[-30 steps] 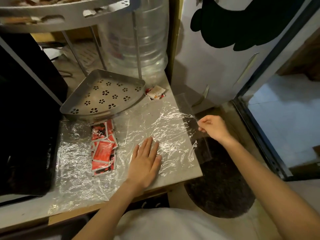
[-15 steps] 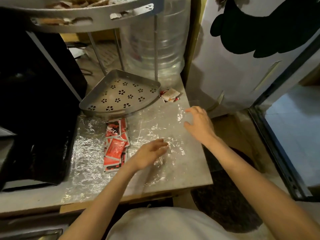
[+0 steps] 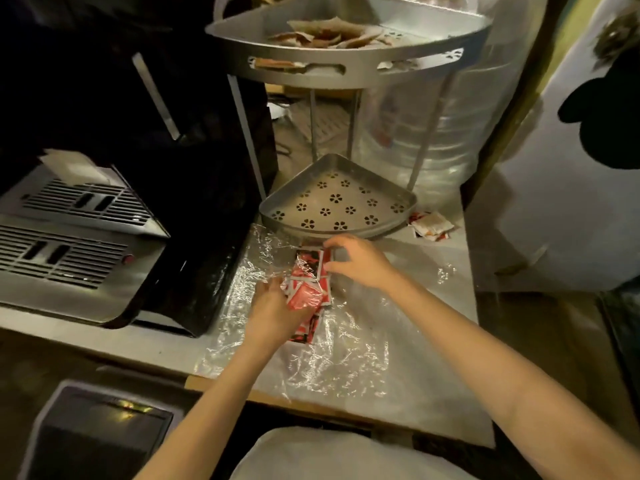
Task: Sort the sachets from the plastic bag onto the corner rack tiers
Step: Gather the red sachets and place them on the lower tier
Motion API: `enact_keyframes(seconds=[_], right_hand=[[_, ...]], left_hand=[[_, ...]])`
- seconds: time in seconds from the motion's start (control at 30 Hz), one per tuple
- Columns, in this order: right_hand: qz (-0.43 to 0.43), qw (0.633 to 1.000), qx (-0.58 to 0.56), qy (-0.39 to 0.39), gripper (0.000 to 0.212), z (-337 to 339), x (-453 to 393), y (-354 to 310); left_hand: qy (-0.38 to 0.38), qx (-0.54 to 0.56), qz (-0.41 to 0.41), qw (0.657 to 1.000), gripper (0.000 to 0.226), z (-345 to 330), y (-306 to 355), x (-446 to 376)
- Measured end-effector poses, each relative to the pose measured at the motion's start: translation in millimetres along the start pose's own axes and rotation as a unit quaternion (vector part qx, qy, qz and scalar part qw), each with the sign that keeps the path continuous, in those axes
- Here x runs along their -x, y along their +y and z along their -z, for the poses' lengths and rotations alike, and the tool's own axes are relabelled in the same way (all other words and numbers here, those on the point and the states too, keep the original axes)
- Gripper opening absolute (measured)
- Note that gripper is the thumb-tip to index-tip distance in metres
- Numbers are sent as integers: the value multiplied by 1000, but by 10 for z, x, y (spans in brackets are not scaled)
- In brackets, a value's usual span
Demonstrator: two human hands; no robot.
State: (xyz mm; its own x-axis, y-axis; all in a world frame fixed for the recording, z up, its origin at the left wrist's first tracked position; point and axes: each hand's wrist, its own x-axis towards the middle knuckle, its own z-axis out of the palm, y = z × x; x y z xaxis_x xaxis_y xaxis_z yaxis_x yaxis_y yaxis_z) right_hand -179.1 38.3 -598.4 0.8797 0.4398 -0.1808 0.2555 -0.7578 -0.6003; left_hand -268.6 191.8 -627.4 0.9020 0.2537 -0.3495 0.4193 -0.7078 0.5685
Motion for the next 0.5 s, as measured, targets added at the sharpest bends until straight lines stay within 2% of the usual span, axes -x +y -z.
enact_keyframes(seconds=[0.1,0.4,0.5], right_hand=[[-10,998,37,-56,68,-76,-92,-51],[-58,992,70,-91,73,-131,-298,1],[-69,991,71,-93,80,-131,-310,57]], left_hand=[[-12,-33,13,999,72,-35,-27,11],[-45,-22,45,998,59,-43,43,-52],[-34,-13,30,999,61,-64,49,-54]])
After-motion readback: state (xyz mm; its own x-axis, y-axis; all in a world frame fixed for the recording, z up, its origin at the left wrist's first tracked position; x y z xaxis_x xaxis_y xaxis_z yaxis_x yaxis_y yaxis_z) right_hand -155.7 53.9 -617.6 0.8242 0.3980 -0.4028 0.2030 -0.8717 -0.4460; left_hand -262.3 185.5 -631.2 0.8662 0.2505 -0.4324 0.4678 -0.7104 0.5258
